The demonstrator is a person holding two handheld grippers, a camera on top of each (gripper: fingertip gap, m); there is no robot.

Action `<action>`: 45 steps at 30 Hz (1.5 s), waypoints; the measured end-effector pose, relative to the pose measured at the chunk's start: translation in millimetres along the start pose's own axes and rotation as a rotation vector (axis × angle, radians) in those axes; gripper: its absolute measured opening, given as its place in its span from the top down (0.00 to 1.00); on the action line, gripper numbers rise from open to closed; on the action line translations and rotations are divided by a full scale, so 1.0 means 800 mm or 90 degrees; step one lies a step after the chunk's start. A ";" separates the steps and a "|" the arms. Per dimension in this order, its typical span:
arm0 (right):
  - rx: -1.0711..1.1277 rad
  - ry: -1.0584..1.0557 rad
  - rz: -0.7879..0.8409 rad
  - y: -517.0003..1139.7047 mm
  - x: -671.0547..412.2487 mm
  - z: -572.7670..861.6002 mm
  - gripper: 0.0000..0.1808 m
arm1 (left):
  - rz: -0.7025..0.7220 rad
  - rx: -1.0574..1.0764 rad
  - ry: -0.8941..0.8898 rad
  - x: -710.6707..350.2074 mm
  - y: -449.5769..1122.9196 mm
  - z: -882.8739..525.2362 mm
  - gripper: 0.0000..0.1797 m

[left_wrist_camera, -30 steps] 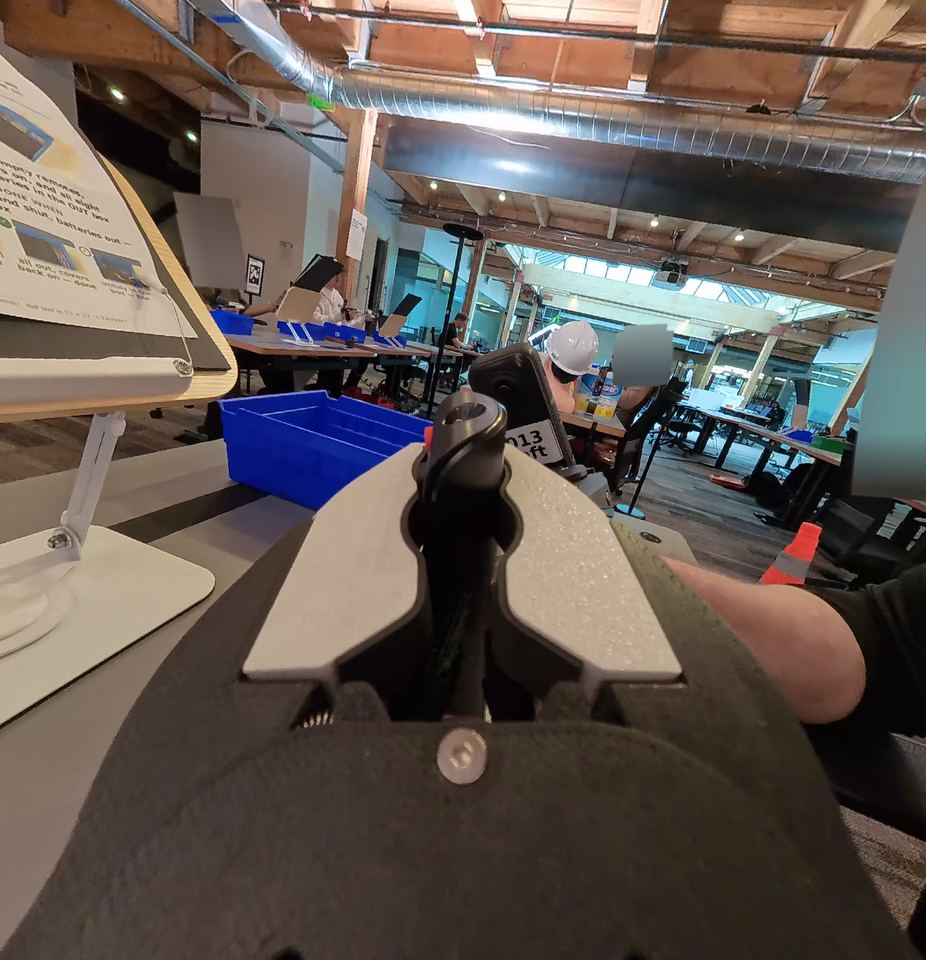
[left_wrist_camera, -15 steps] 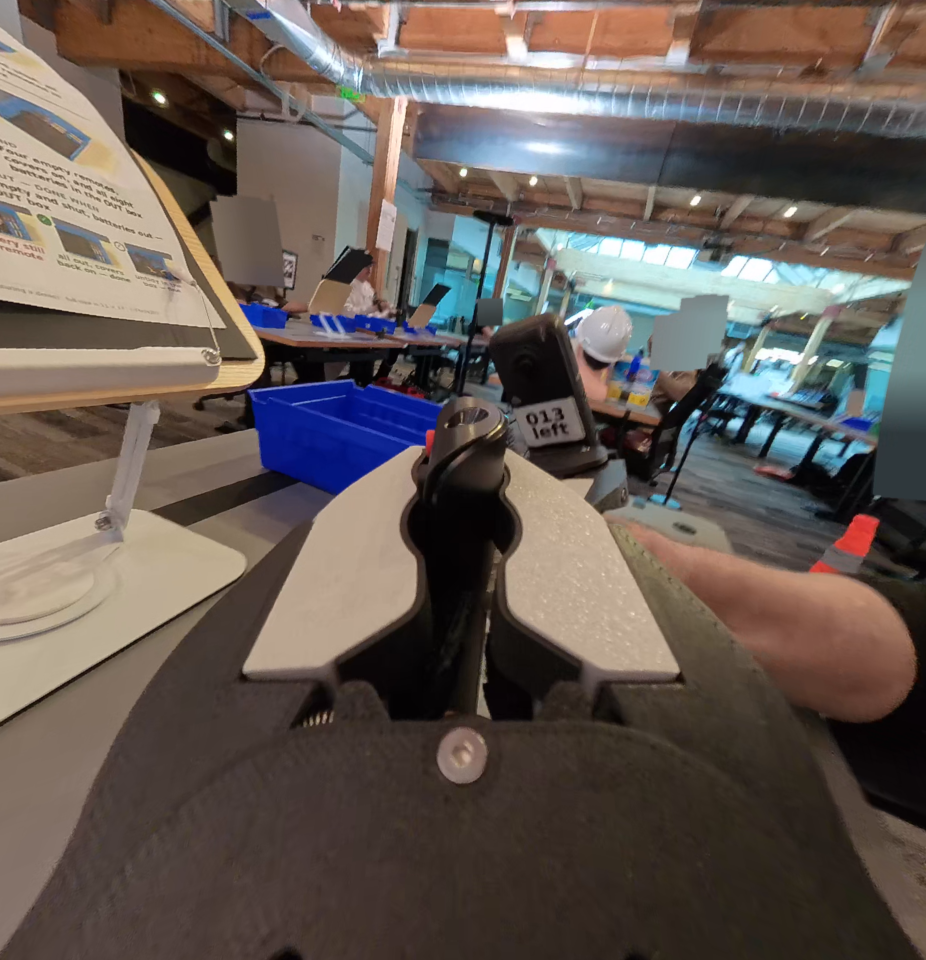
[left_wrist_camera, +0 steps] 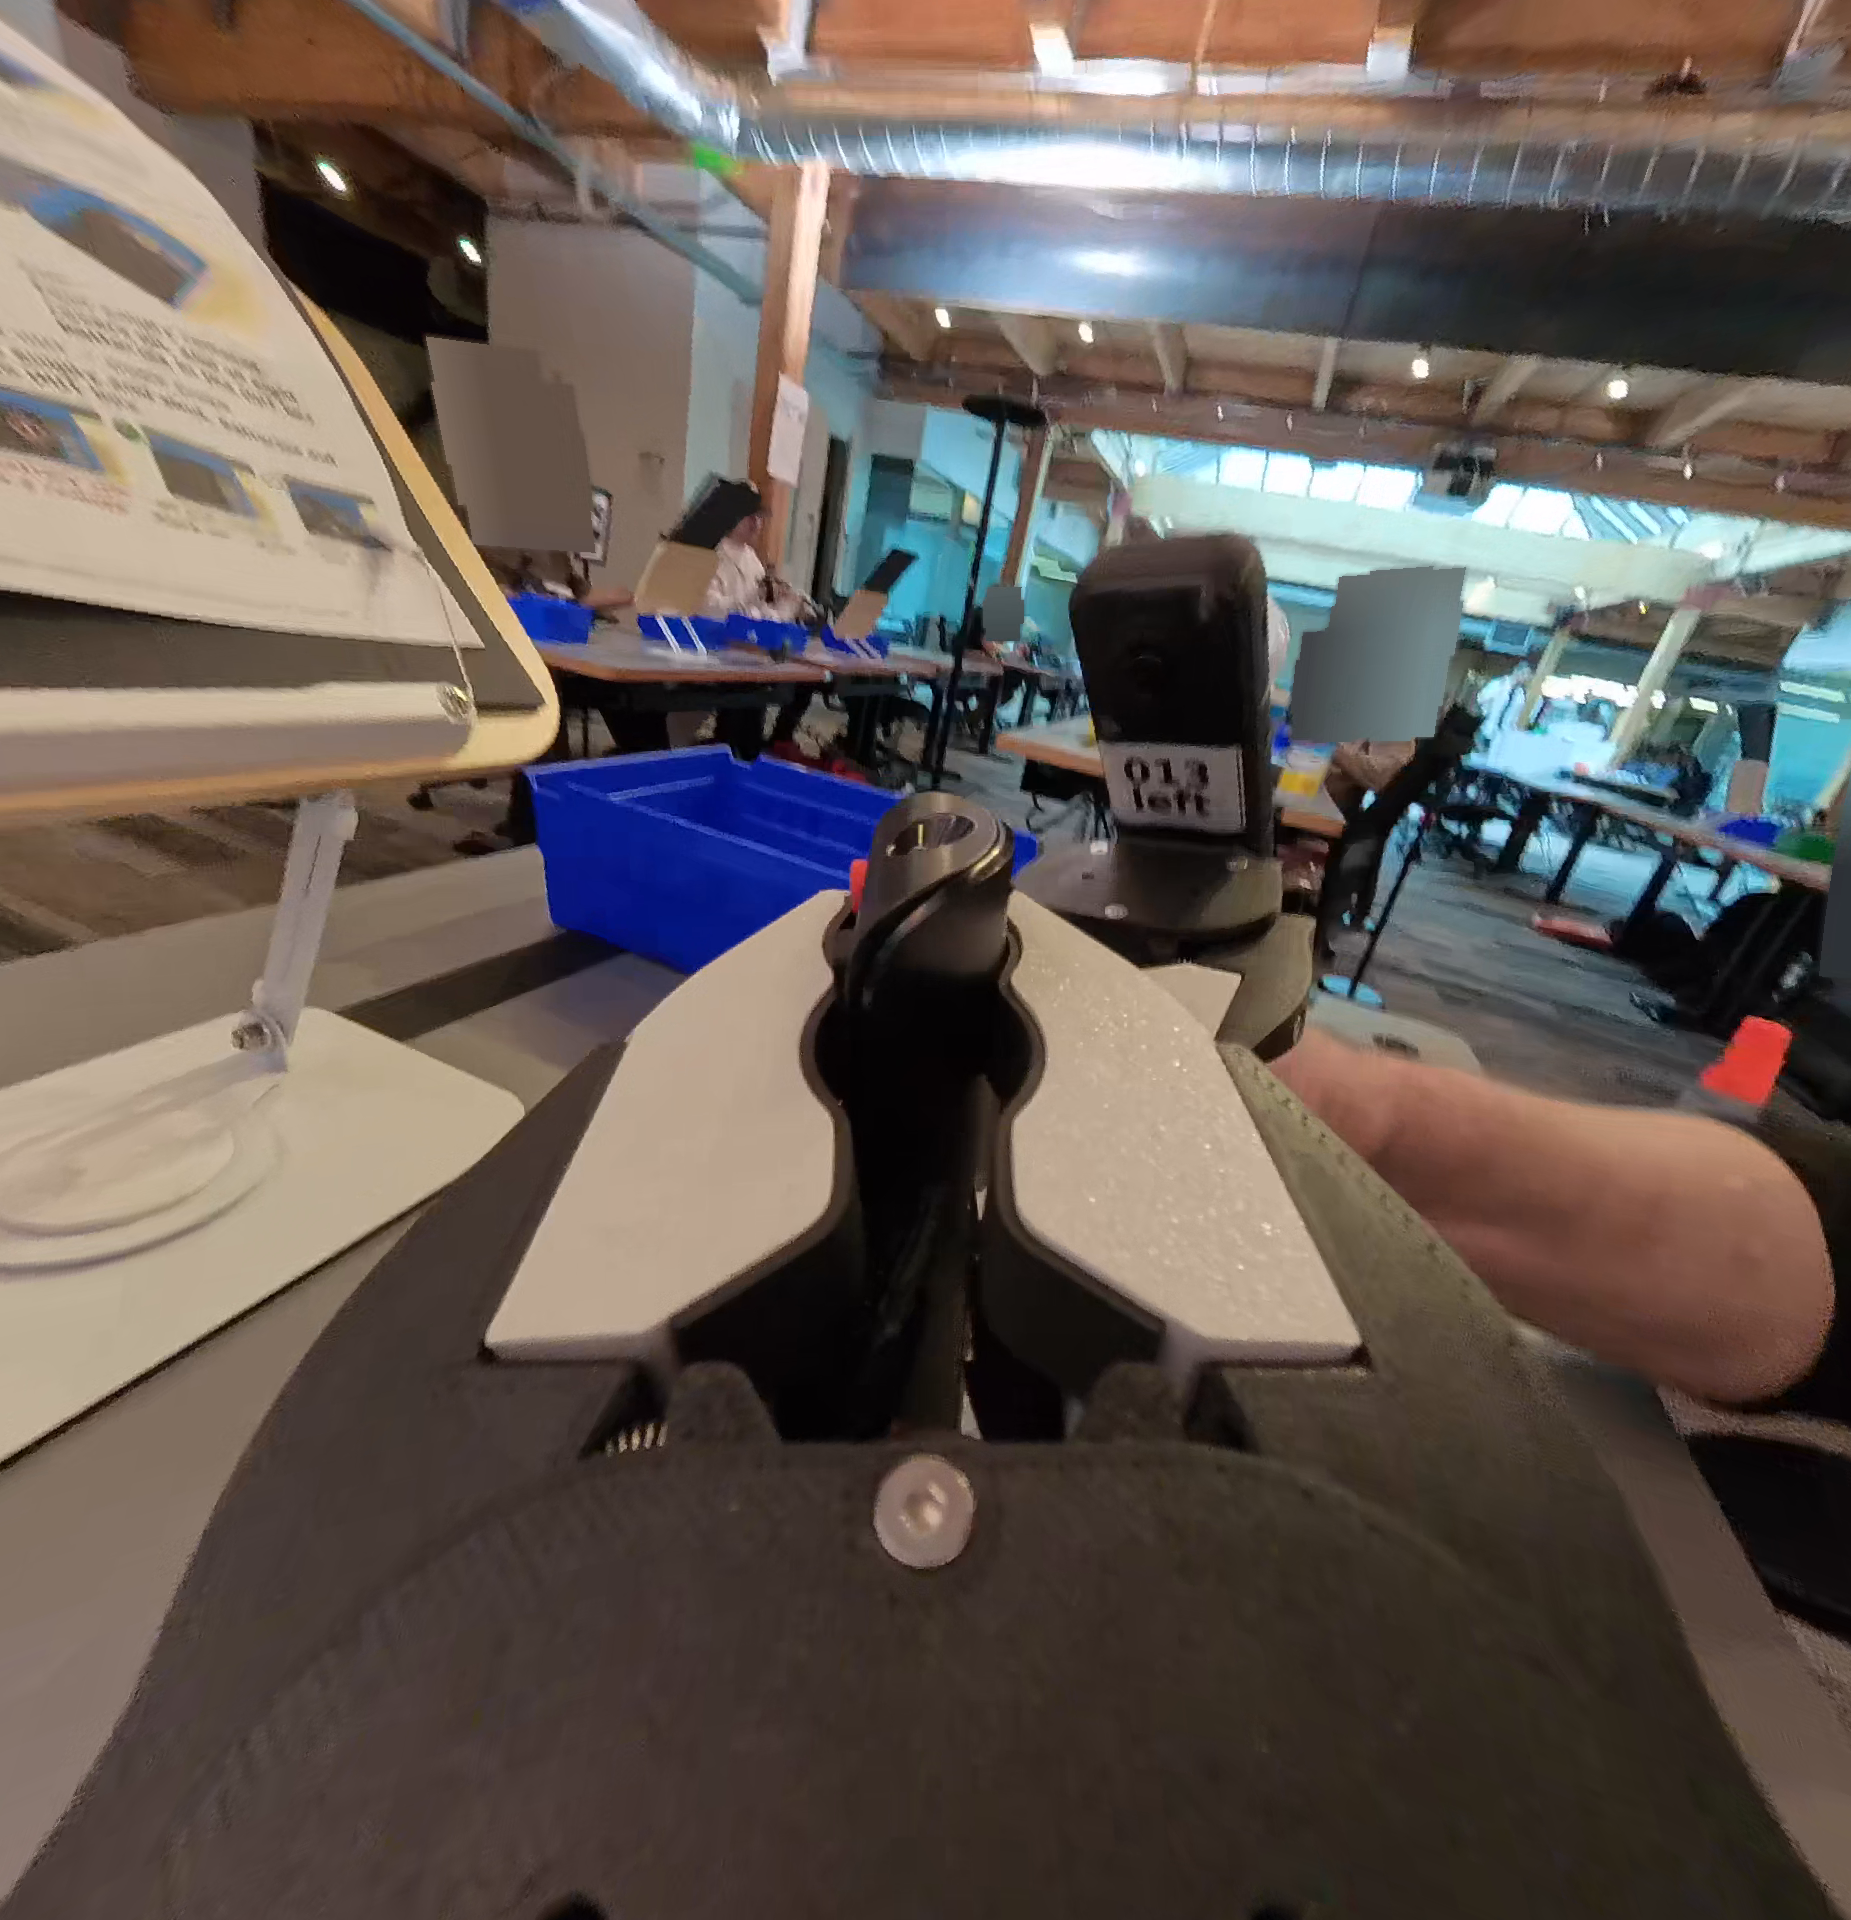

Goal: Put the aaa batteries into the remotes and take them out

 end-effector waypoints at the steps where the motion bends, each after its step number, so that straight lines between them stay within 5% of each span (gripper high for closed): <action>1: -0.005 0.006 0.031 -0.003 -0.004 0.000 0.83 | 0.011 -0.004 0.000 -0.004 0.001 0.002 0.88; 9: -0.082 0.096 0.099 -0.030 0.001 -0.006 0.78 | 0.088 -0.014 -0.156 -0.010 -0.013 -0.024 0.88; 11: -0.033 0.069 0.085 -0.033 0.013 -0.004 0.70 | 0.102 -0.019 -0.187 -0.009 -0.017 -0.029 0.88; 16: 0.024 -0.008 0.051 -0.033 0.022 -0.021 0.71 | 0.149 -0.019 -0.237 -0.017 -0.026 -0.036 0.88; 23: -0.029 0.195 0.158 -0.026 0.041 -0.018 0.66 | 0.264 0.018 -0.280 -0.038 -0.044 -0.035 0.88; 28: -0.053 0.244 0.277 -0.011 0.033 -0.031 0.86 | 0.332 0.047 -0.293 -0.049 -0.052 -0.029 0.88; 37: -0.076 0.255 0.435 0.010 0.010 -0.044 0.87 | 0.434 0.057 -0.291 -0.064 -0.063 -0.018 0.88; 45: -0.075 0.209 0.478 0.006 -0.009 -0.046 0.87 | 0.480 0.051 -0.298 -0.072 -0.066 -0.014 0.88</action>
Point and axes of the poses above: each gripper's, where its closed fingertips meet, y out along the fingers, x out of its underside, z = x × y across the jaws, the point moved 6 cm from there along -y, back along the fingers, and after that the axes turned 5 degrees about z, right-handed, at the moved point
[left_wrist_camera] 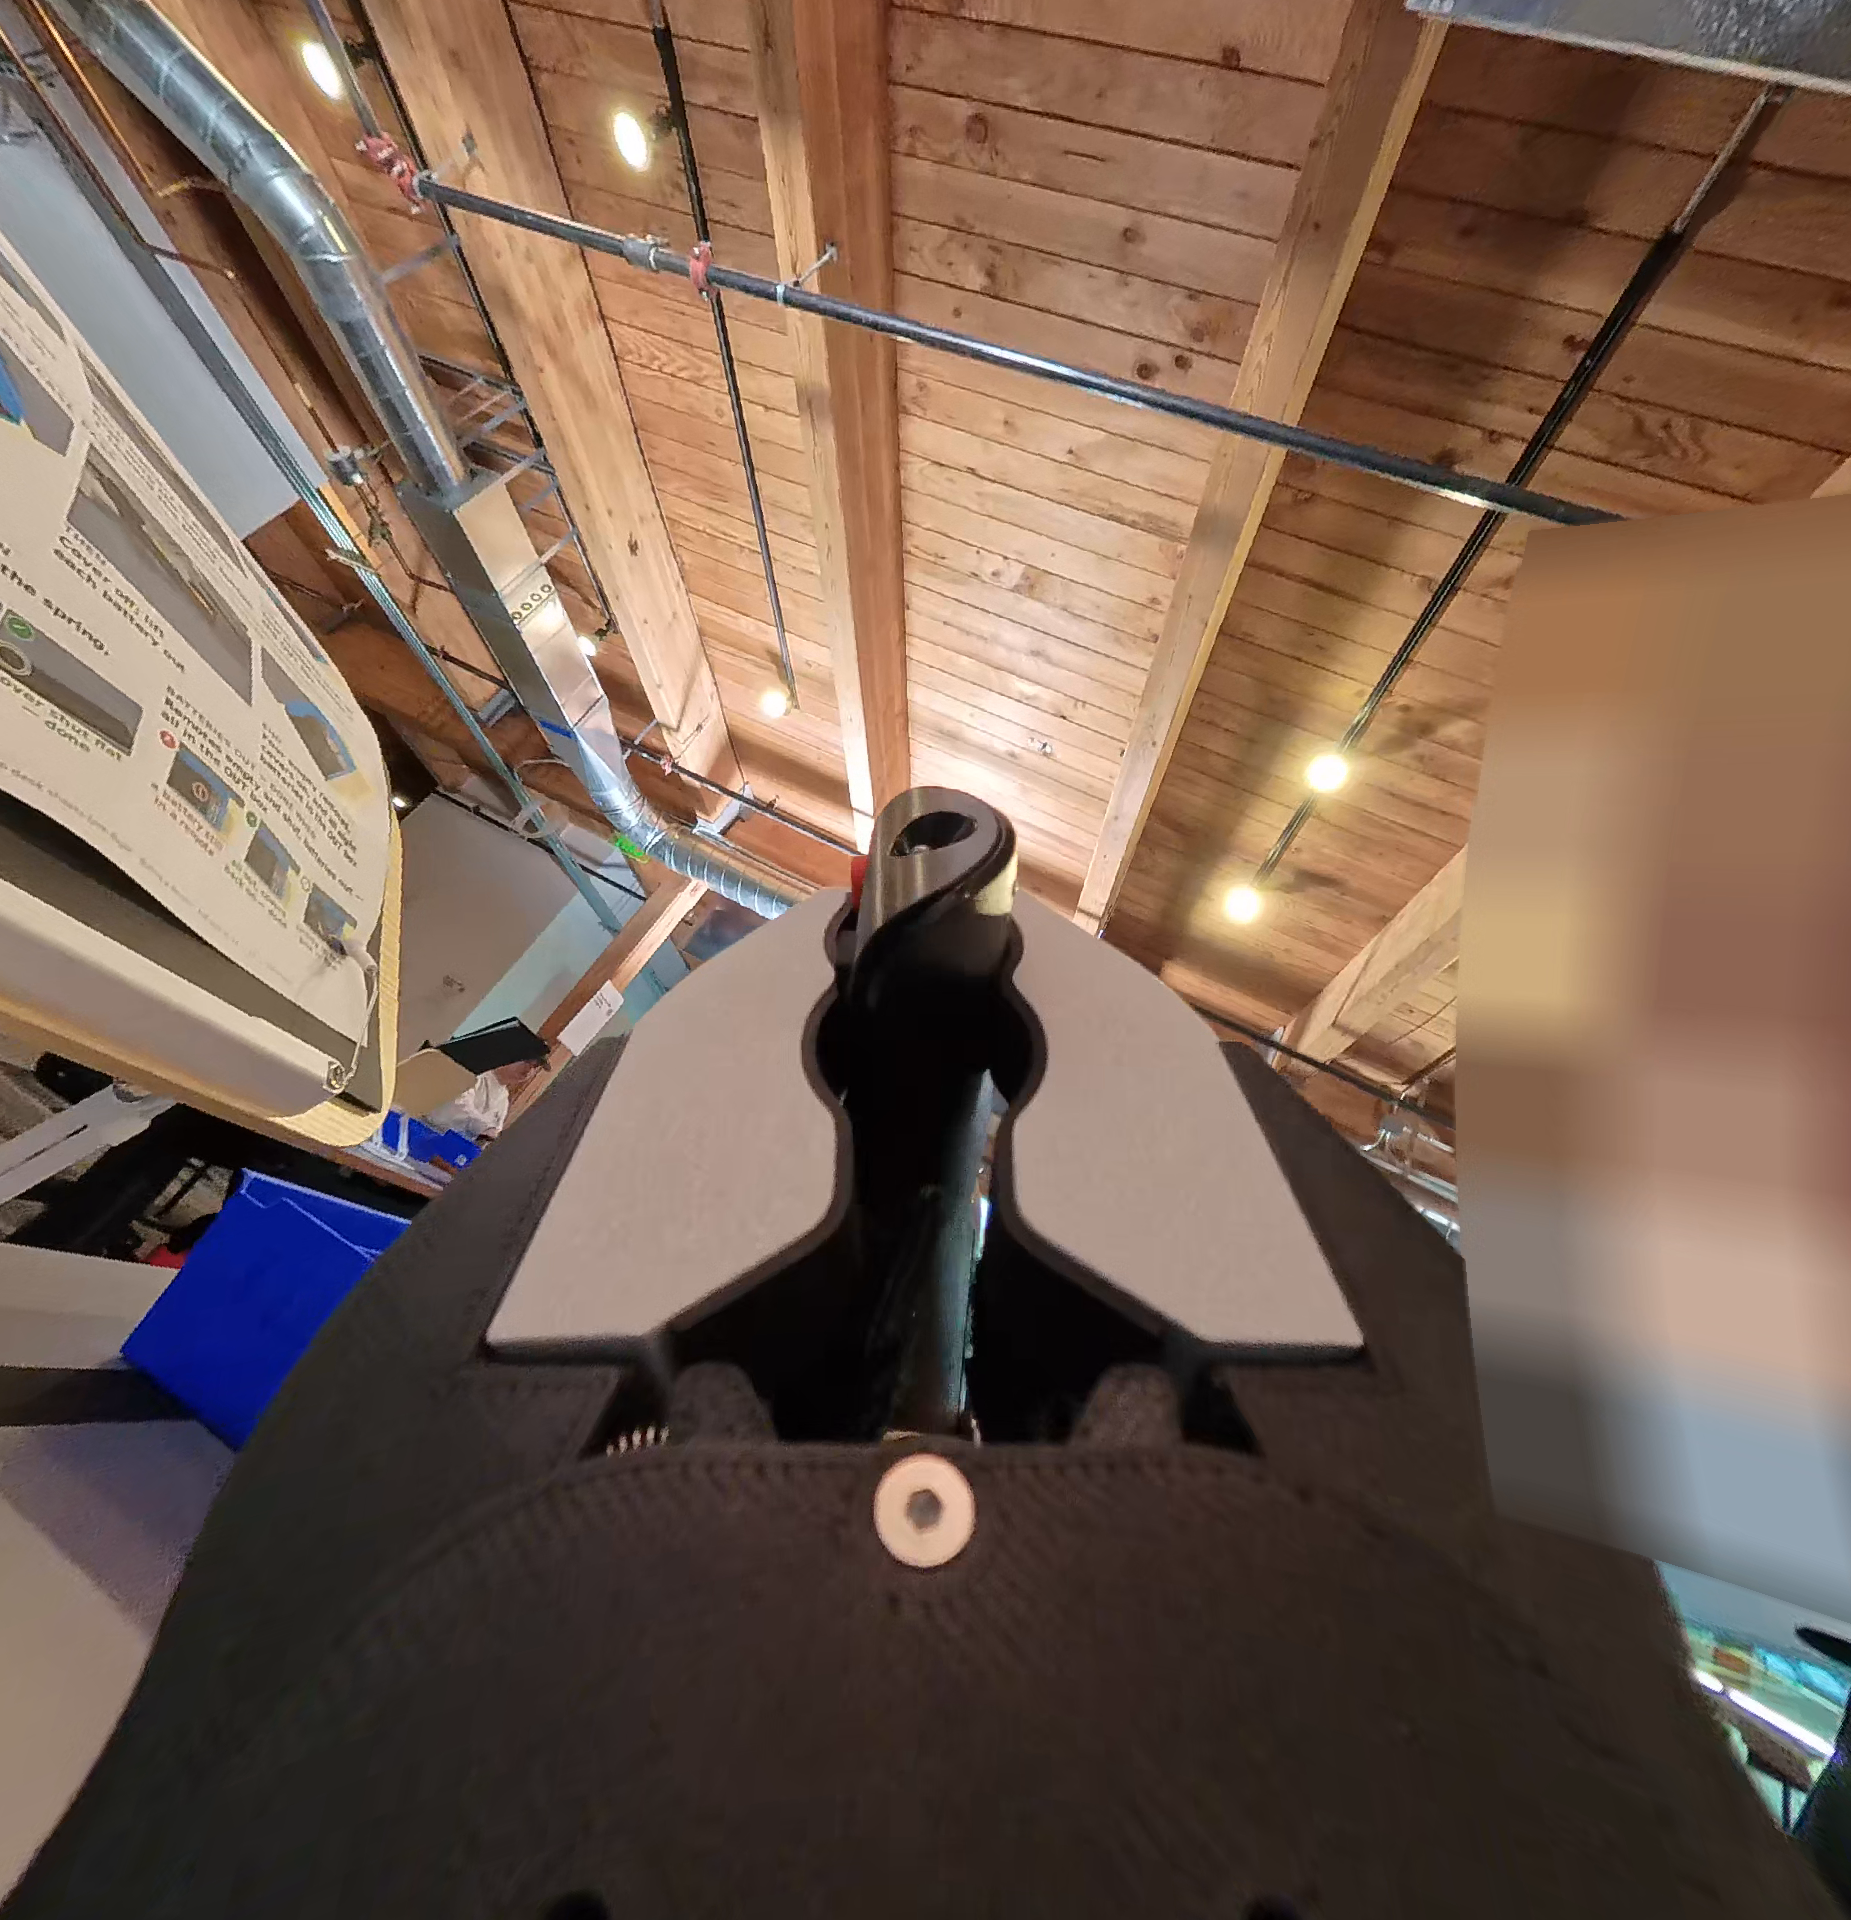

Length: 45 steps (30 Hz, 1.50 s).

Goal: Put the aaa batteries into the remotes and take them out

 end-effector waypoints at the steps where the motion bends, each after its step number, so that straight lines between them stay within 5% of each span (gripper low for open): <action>1: -0.001 -0.006 0.000 0.002 -0.002 -0.001 0.86 | 0.007 0.001 -0.007 0.000 0.000 0.000 0.88; 31: -0.058 -0.026 -0.033 -0.009 -0.027 -0.002 0.87 | -0.027 0.063 -0.015 0.011 0.005 0.008 0.88; 37: -0.068 0.021 -0.101 -0.019 -0.054 -0.005 0.87 | -0.145 0.093 0.085 0.015 0.009 0.015 0.84; 45: -0.127 0.200 -0.136 -0.033 -0.047 0.004 0.87 | -0.364 0.216 0.361 0.026 -0.002 0.034 0.70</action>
Point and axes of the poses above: each gripper's, where its closed fingertips meet, y out along the fingers, x out of its underside, z = x × y across the jaws, the point moved 6 cm from there along -y, back along the fingers, and after that the axes turned 5 degrees about z, right-handed, at the moved point
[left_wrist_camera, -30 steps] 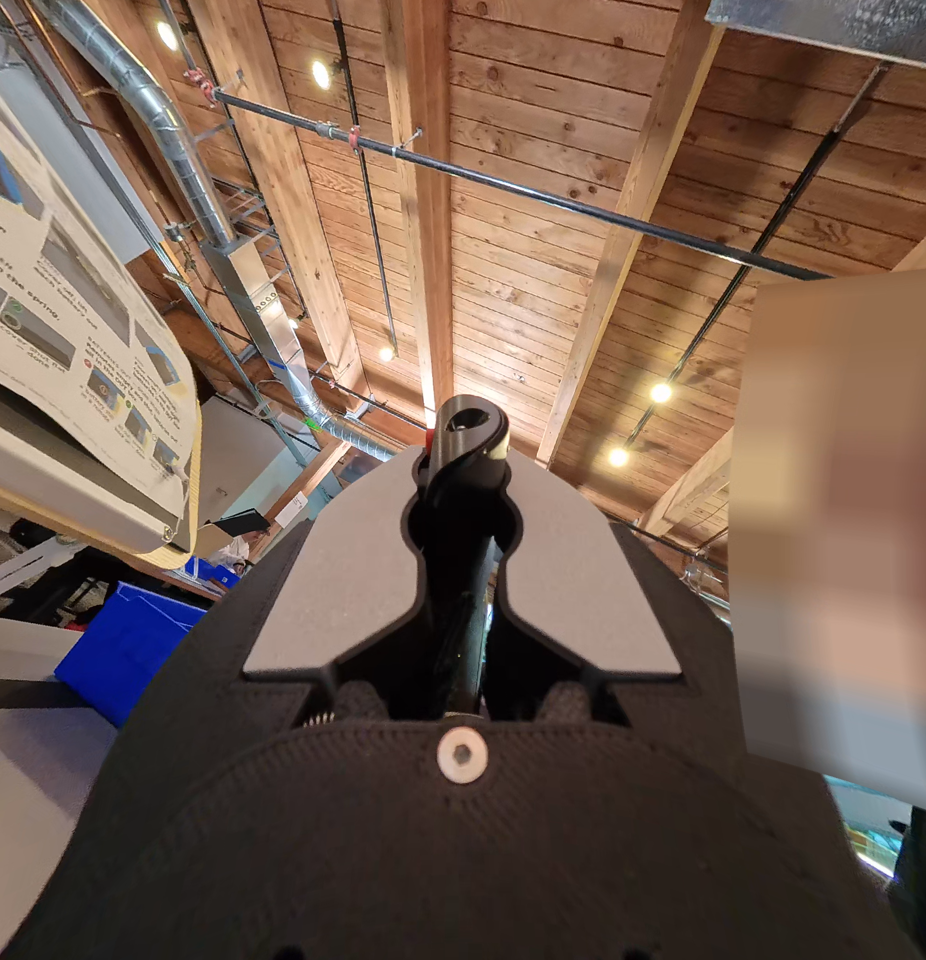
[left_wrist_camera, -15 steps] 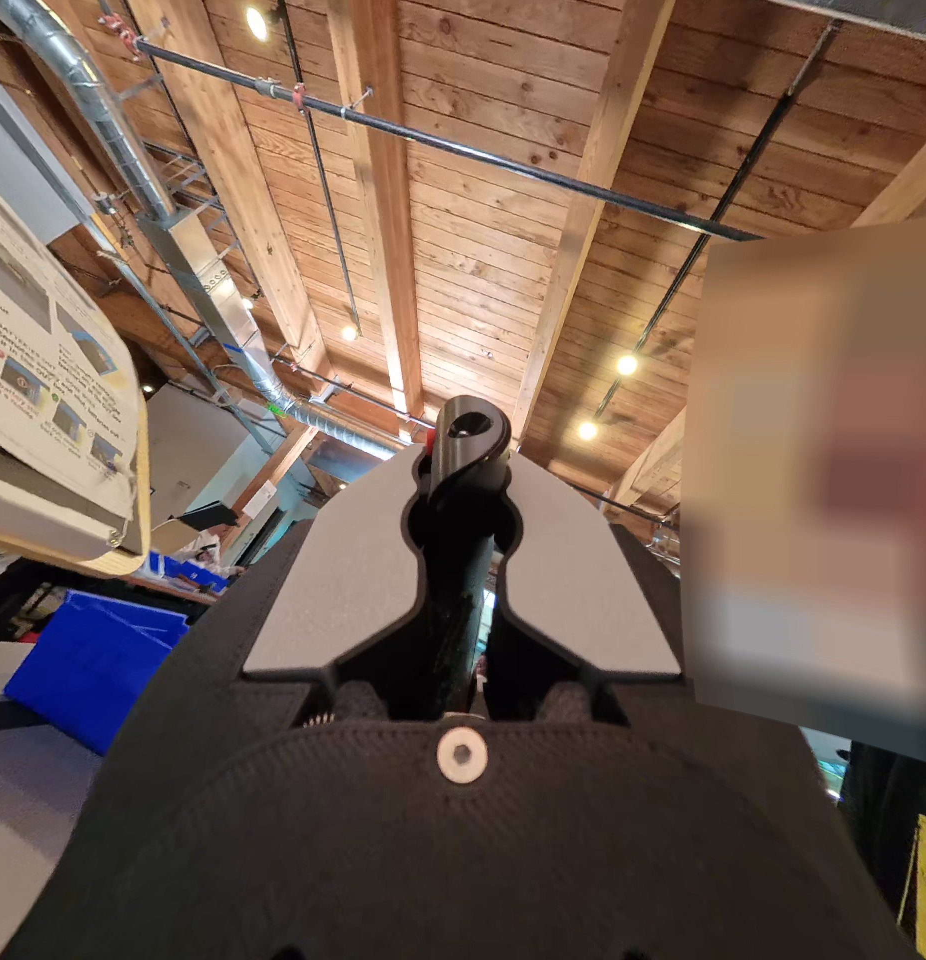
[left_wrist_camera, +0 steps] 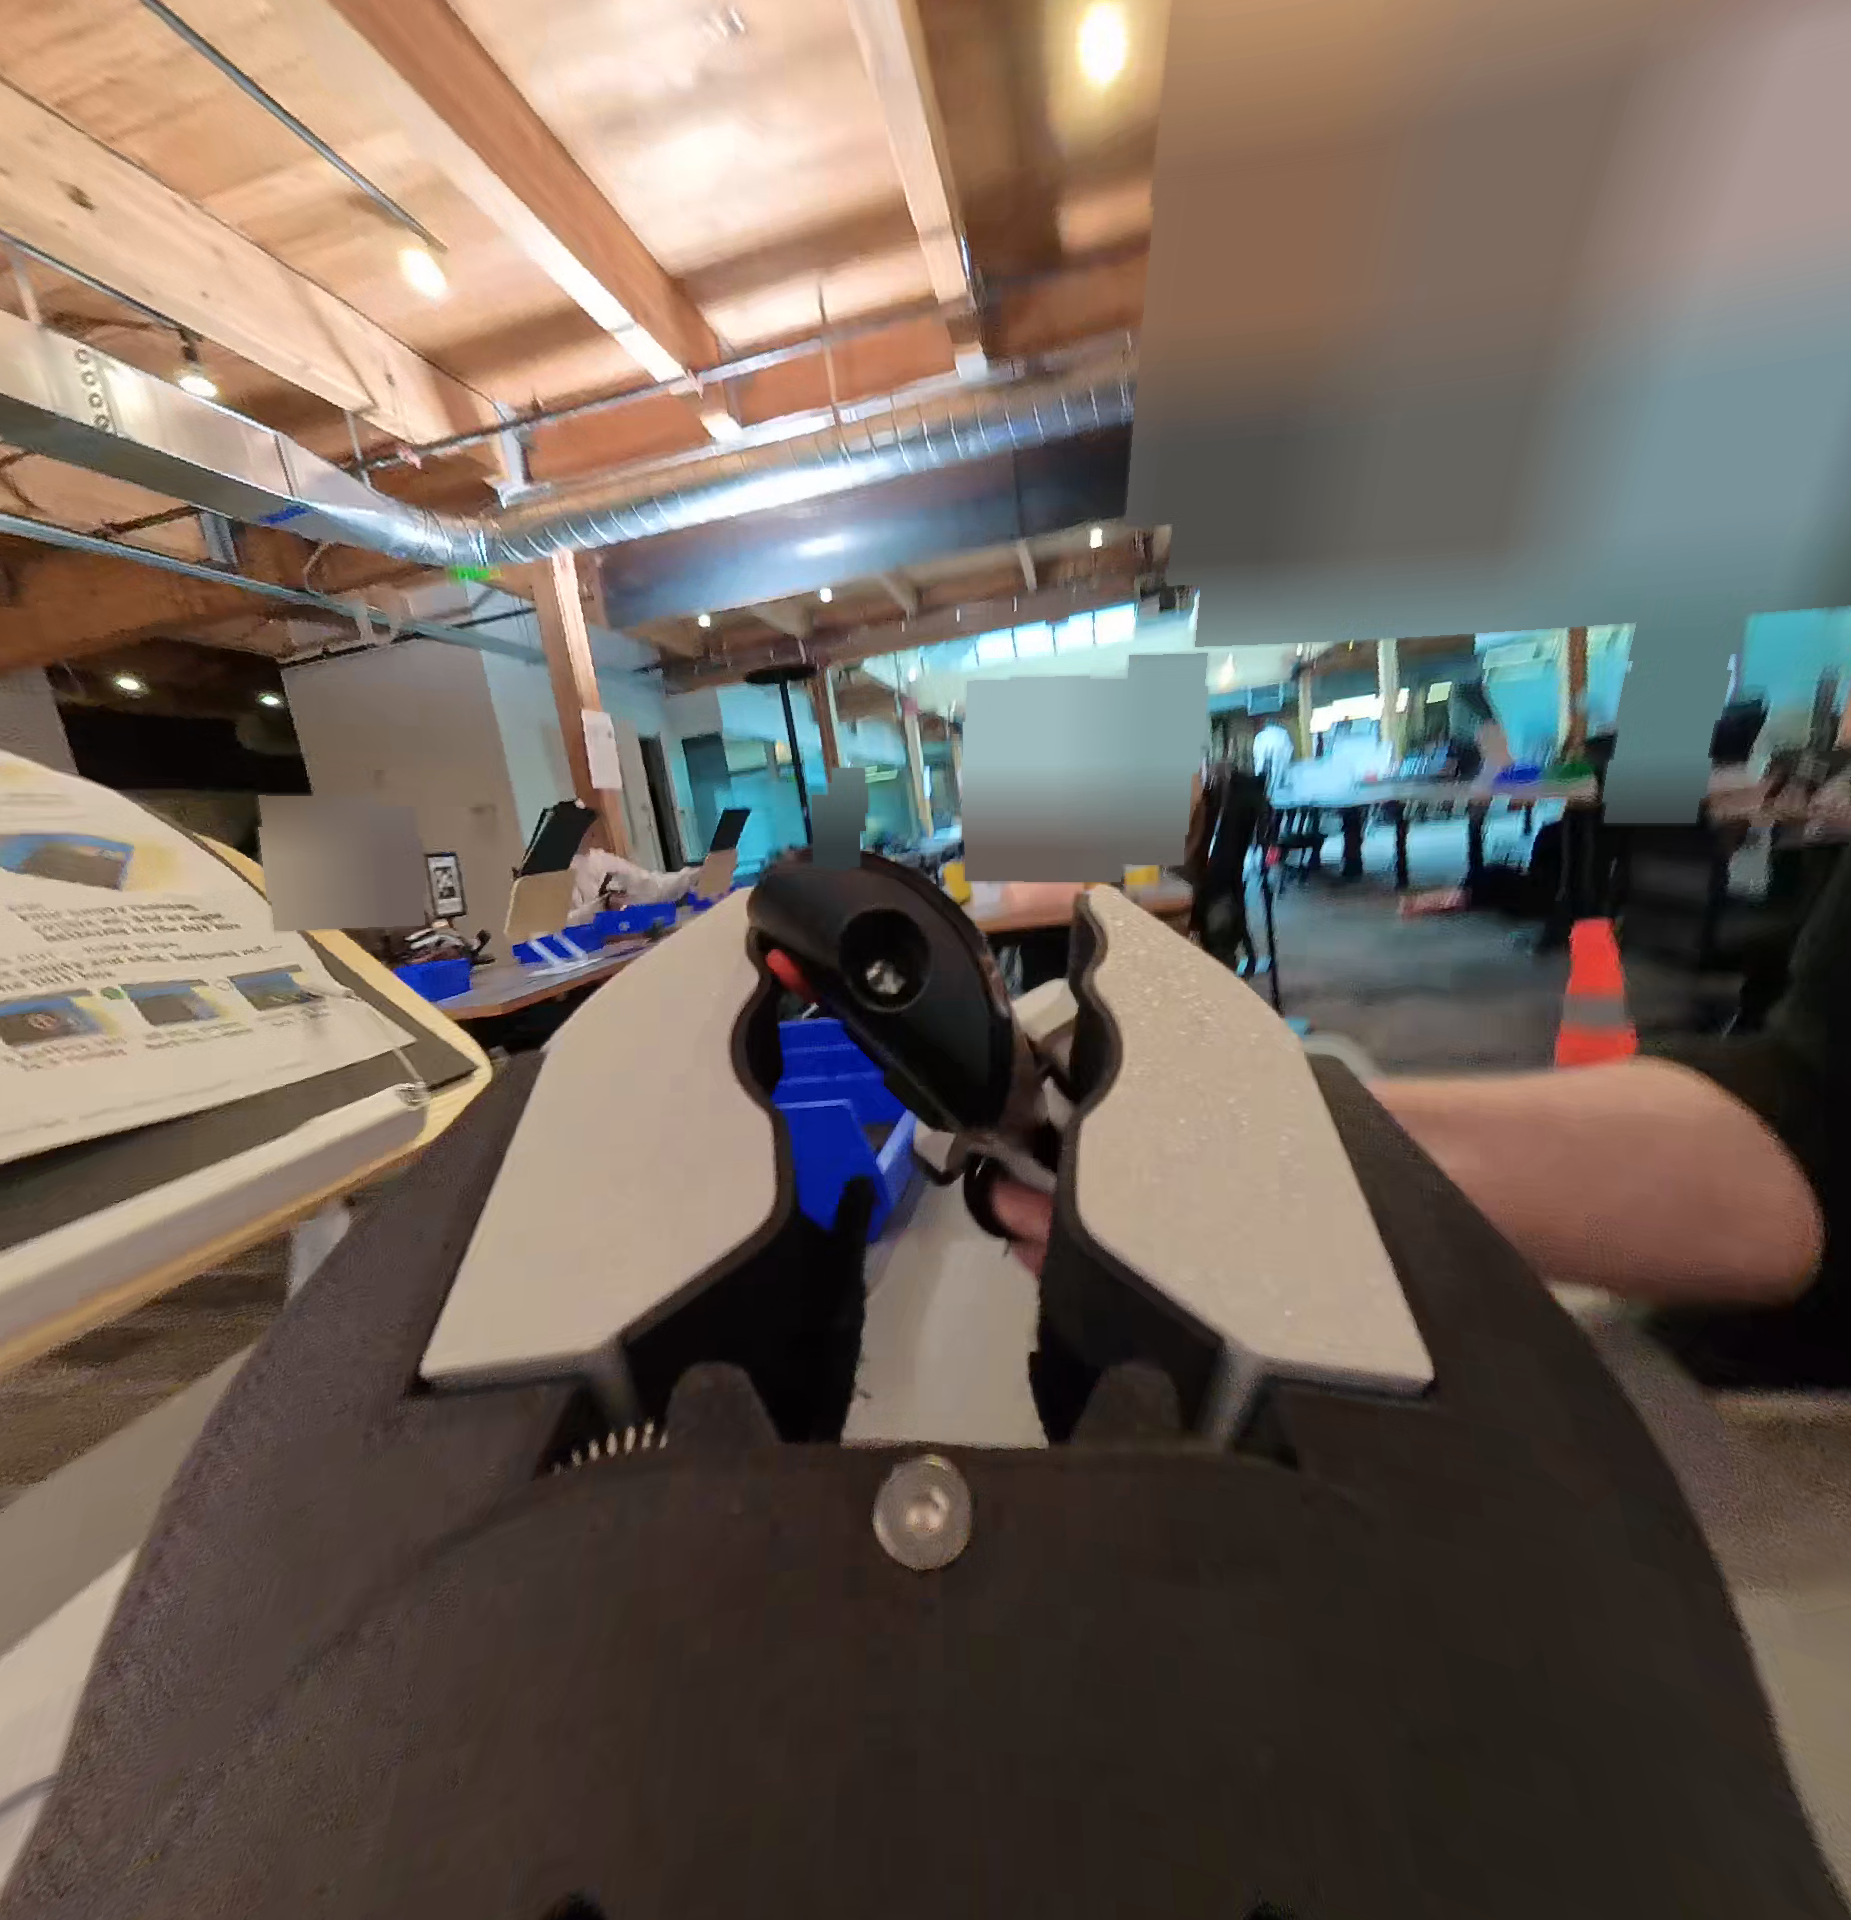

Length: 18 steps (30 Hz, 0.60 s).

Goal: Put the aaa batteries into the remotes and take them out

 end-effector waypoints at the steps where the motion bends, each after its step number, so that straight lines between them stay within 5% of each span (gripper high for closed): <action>1: -0.006 0.014 -0.001 -0.002 0.001 0.000 0.87 | -0.027 0.011 0.031 -0.003 -0.002 0.002 0.69; 12: -0.013 0.079 -0.042 -0.010 0.004 -0.002 0.87 | -0.360 0.120 0.325 0.016 0.008 0.011 0.67; 18: 0.017 0.056 -0.047 -0.032 -0.007 -0.006 0.87 | -0.448 0.171 0.446 0.029 0.015 0.003 0.63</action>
Point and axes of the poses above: each gripper's, where its closed fingertips meet, y out along the fingers, x out of its underside, z = x × y across the jaws, the point moved 6 cm from there along -y, back along the fingers, and after that the axes turned 5 degrees about z, right-handed, at the moved point
